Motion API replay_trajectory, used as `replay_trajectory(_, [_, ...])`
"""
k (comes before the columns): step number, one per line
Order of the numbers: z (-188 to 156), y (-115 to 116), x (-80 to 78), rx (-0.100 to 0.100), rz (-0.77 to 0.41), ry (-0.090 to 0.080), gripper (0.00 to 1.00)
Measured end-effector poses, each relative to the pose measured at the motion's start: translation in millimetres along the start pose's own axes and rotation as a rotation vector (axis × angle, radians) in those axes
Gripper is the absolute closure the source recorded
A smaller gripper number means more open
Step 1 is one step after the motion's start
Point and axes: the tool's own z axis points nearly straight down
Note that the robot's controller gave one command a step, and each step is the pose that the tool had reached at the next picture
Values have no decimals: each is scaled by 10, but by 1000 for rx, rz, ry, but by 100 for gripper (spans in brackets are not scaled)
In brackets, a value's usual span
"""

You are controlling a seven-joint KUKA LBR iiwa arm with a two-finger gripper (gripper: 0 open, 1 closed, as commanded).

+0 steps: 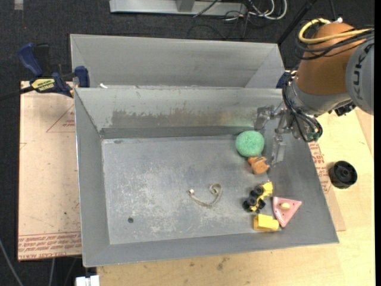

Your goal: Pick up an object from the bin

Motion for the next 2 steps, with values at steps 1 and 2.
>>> replay_trajectory(1, [-52, 3, -18, 1, -2, -8, 0])
replay_trajectory(2, [423, -115, 111, 1, 38, -15, 0])
